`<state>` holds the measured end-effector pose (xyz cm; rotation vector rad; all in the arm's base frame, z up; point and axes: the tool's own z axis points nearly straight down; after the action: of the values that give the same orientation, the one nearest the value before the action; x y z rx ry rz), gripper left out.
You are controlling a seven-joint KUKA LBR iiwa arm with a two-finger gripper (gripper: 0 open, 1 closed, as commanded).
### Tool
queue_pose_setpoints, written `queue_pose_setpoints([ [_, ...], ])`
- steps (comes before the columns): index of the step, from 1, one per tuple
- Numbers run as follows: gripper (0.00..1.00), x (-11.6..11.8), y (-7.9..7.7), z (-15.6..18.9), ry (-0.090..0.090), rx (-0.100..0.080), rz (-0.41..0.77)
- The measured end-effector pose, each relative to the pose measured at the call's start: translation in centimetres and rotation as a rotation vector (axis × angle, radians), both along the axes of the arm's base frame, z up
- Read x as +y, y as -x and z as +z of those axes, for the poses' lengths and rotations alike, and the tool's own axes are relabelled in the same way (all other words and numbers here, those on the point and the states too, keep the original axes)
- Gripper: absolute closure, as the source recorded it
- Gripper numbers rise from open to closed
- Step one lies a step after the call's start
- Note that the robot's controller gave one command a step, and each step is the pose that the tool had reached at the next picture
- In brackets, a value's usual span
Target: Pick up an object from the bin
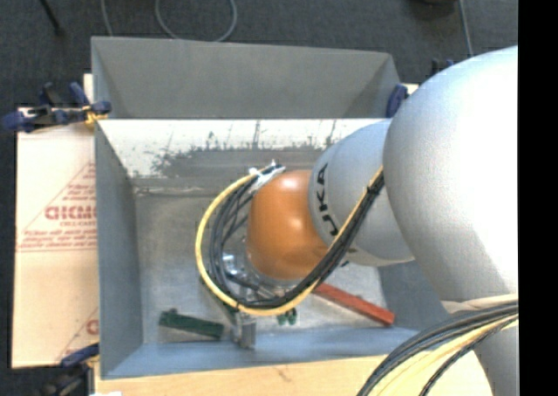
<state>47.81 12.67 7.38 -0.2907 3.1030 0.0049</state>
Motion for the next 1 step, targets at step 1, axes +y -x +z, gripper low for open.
queue_pose_setpoints([
  [1, 0.0, -8.27, -0.49, 6.71, 0.009, 0.016, 0.011],
])
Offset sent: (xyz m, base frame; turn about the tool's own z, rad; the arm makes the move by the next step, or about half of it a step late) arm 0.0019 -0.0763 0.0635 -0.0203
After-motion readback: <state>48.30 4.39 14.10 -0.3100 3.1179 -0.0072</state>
